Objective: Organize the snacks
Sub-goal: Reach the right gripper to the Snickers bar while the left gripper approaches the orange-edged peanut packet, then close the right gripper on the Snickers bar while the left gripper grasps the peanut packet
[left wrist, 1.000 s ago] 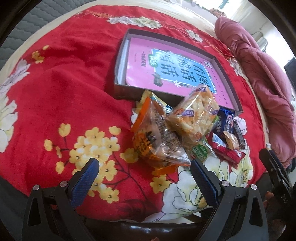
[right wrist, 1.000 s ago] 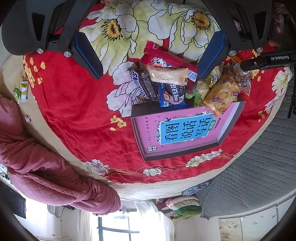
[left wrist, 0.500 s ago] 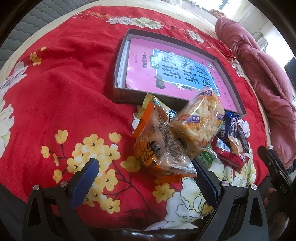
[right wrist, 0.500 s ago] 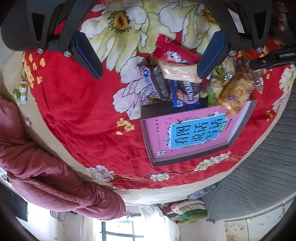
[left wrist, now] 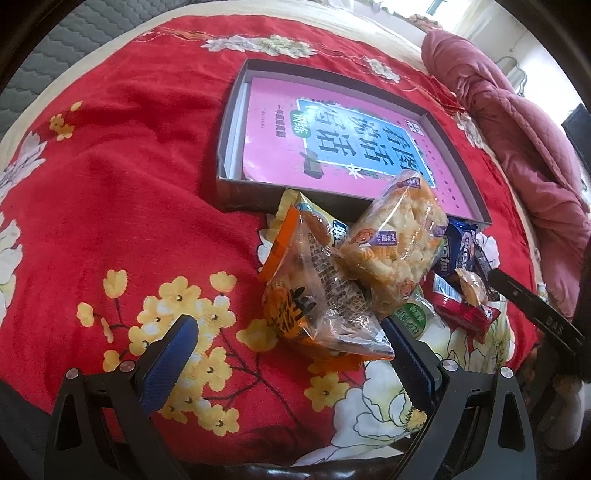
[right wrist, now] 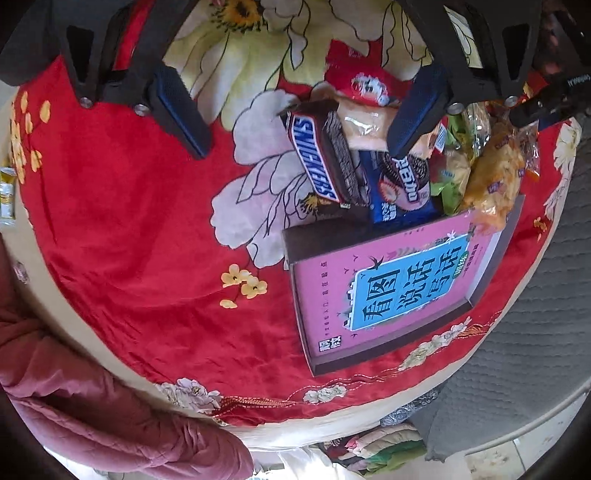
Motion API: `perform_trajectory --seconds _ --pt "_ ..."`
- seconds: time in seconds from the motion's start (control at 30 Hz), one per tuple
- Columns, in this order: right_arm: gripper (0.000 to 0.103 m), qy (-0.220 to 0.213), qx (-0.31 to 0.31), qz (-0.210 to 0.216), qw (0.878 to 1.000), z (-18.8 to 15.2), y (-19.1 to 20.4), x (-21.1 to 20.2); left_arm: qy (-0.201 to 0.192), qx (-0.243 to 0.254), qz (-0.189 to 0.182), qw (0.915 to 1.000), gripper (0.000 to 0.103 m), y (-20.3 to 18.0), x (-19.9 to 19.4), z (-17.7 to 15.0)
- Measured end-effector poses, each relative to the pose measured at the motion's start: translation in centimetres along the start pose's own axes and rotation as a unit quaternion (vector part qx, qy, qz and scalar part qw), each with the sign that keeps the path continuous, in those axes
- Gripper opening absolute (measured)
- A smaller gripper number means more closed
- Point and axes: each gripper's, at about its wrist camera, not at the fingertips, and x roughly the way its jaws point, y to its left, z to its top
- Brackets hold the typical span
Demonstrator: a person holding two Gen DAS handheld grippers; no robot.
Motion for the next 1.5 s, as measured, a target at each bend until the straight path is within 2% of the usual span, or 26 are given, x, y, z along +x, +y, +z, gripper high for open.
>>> perform_trajectory --seconds 0.17,0.3,0.53,0.63,0.7,0.73,0.77,0.9,1.5 --pt "0.088 0.012 -0.007 0.015 1.000 0.4 0.1 1.2 0.001 0.001 -0.006 1.0000 0.096 -0.1 0.1 0.1" --pt "0.075 0.013 -0.019 0.022 0.999 0.5 0.5 1.6 0.001 -0.001 -0.008 1.0000 0.093 0.1 0.2 0.1" --pt "0.061 0.020 -0.040 0.039 0.998 0.6 1.1 2.3 0.001 -0.004 -0.014 0.9999 0.090 0.5 0.2 0.1" --pt "0.053 0.022 -0.039 0.052 0.998 0.7 1.0 2.5 -0.001 -0.002 -0.013 0.9999 0.089 0.5 0.2 0.1" --pt "0.041 0.021 -0.038 0.057 0.997 0.7 1.0 2.5 -0.002 -0.001 -0.018 0.9998 0.081 0.4 0.3 0.1" --pt "0.038 0.021 -0.037 0.061 0.997 0.7 1.0 2.5 0.000 -0.002 -0.027 0.9996 0.072 0.5 0.3 0.1" --pt "0.036 0.021 -0.036 0.063 0.997 0.7 0.9 2.5 0.002 -0.002 -0.035 0.9994 0.068 0.5 0.4 0.1" --pt "0.034 0.020 -0.031 0.066 0.997 0.6 0.8 2.4 0.004 0.001 -0.045 0.9990 0.059 0.2 0.5 0.1" --pt "0.032 0.000 0.001 0.073 0.997 0.4 -0.5 1.0 -0.017 -0.002 -0.044 0.9989 0.056 0.6 -1.0 -0.1"
